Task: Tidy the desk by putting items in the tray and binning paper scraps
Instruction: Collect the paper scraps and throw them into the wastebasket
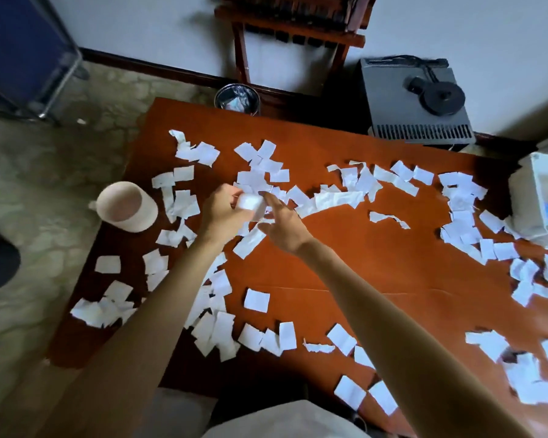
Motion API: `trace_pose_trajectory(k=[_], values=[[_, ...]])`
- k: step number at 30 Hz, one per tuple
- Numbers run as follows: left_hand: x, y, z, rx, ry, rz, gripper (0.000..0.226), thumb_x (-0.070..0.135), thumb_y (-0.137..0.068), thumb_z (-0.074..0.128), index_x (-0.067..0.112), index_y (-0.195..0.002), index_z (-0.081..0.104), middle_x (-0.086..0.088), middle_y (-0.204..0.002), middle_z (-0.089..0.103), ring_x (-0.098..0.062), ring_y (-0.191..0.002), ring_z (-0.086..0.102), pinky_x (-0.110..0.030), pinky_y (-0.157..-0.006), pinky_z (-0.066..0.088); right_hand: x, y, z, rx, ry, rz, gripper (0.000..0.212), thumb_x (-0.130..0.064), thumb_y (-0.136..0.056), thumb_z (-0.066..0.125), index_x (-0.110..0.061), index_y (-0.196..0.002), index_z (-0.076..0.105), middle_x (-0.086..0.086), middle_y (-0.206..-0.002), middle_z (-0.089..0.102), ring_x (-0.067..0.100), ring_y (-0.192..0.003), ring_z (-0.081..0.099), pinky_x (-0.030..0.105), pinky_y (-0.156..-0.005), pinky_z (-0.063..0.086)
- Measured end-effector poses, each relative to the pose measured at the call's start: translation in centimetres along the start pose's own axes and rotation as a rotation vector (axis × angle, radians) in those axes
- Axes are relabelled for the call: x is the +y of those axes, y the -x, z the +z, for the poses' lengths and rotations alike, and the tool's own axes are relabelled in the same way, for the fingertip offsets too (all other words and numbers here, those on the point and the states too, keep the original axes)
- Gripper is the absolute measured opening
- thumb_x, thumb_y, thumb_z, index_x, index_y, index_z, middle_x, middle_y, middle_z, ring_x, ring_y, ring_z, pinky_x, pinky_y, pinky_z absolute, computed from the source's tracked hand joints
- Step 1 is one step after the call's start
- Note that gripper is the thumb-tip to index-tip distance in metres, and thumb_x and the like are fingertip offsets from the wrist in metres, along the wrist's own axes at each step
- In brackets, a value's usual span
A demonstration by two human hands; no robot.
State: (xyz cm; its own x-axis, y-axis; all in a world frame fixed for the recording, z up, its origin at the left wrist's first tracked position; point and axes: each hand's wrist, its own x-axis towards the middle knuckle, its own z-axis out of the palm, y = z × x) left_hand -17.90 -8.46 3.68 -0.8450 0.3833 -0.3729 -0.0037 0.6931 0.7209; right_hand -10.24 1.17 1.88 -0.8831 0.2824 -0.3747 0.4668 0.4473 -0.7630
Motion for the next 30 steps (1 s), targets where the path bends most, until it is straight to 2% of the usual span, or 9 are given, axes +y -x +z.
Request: trace_pose_trajectory(k=[4,8,10,13,18,21,23,27,30], values=[[-2.5,4.5,-0.2,-0.063,-0.018,-0.016,0.051,0.012,-0.08,0.07,0.007,-0.125,0.047,-0.009,-0.115,0.059,-0.014,-0.095,0.051,-0.016,-0.061,0.041,-0.4,3.2,2.0,-0.104,-0.049,-0.025,0.051,-0.01,-0.09,0.057,-0.01,-0.137,0.036,0.014,-0.136,0.048,0.031,-0.119,0.052,0.035,-0.095,0.047],[-5.1,7.9,0.4,-0.079,-0.096,0.002,0.038,0.011,-0.087,0.061,0.001,-0.121,0.047,-0.013,-0.111,0.062,-0.016,-0.091,0.056,-0.01,-0.056,0.039,0.4,6.0,3.7,-0.126,0.016,0.062,0.047,-0.016,-0.088,0.062,-0.008,-0.13,0.043,0.014,-0.132,0.052,0.029,-0.117,0.054,0.027,-0.088,0.05],[-6.3,9.3,0.5,-0.08,-0.167,-0.004,0.032,0.008,-0.091,0.052,0.001,-0.123,0.048,-0.015,-0.119,0.061,-0.019,-0.096,0.058,-0.016,-0.068,0.047,0.9,7.1,4.6,-0.089,0.012,0.134,0.044,-0.018,-0.088,0.062,-0.008,-0.127,0.045,0.012,-0.13,0.054,0.028,-0.112,0.058,0.025,-0.083,0.052],[-8.4,11.1,0.5,-0.029,-0.325,-0.068,0.033,0.007,-0.095,0.044,0.004,-0.127,0.049,-0.012,-0.132,0.055,-0.025,-0.119,0.054,-0.029,-0.092,0.048,1.9,8.4,6.0,-0.025,0.043,0.231,0.04,-0.021,-0.089,0.061,-0.009,-0.124,0.046,0.012,-0.123,0.058,0.026,-0.099,0.062,0.022,-0.071,0.052],[-11.0,14.6,1.9,0.004,-0.447,-0.102,0.038,0.009,-0.094,0.046,0.007,-0.132,0.049,-0.012,-0.135,0.052,-0.025,-0.122,0.051,-0.03,-0.097,0.046,3.4,11.1,7.8,0.021,0.101,0.317,0.037,-0.026,-0.09,0.058,-0.007,-0.12,0.048,0.014,-0.116,0.061,0.028,-0.092,0.064,0.032,-0.072,0.059],[-10.5,16.7,3.7,-0.017,-0.42,-0.083,0.037,0.011,-0.094,0.049,0.008,-0.131,0.049,-0.011,-0.133,0.053,-0.023,-0.12,0.053,-0.028,-0.096,0.047,4.0,12.7,8.1,0.036,0.101,0.317,0.035,-0.025,-0.091,0.055,-0.008,-0.121,0.049,0.014,-0.116,0.061,0.027,-0.085,0.062,0.023,-0.057,0.052],[-9.6,17.8,5.0,-0.041,-0.381,-0.057,0.042,0.011,-0.095,0.047,0.008,-0.137,0.042,-0.011,-0.139,0.048,-0.023,-0.126,0.048,-0.028,-0.1,0.044,4.7,13.8,7.8,0.043,0.093,0.308,0.032,-0.024,-0.091,0.053,-0.007,-0.118,0.051,0.015,-0.114,0.062,0.03,-0.087,0.063,0.029,-0.063,0.051],[-7.3,19.4,7.3,-0.091,-0.306,0.031,0.054,0.01,-0.096,0.046,0.01,-0.146,0.024,-0.01,-0.148,0.037,-0.024,-0.135,0.039,-0.03,-0.106,0.037,6.0,16.1,6.1,0.017,0.03,0.263,0.019,-0.016,-0.091,0.048,-0.004,-0.101,0.057,0.019,-0.095,0.062,0.028,-0.077,0.052,0.03,-0.064,0.038],[-5.7,20.3,9.5,-0.178,-0.273,0.11,0.056,0.009,-0.095,0.049,0.012,-0.146,0.027,-0.012,-0.144,0.041,-0.024,-0.133,0.042,-0.03,-0.104,0.038,7.8,18.1,3.8,-0.044,-0.078,0.227,0.015,-0.013,-0.089,0.045,-0.009,-0.099,0.055,0.017,-0.09,0.062,0.03,-0.082,0.058,0.038,-0.073,0.047]])
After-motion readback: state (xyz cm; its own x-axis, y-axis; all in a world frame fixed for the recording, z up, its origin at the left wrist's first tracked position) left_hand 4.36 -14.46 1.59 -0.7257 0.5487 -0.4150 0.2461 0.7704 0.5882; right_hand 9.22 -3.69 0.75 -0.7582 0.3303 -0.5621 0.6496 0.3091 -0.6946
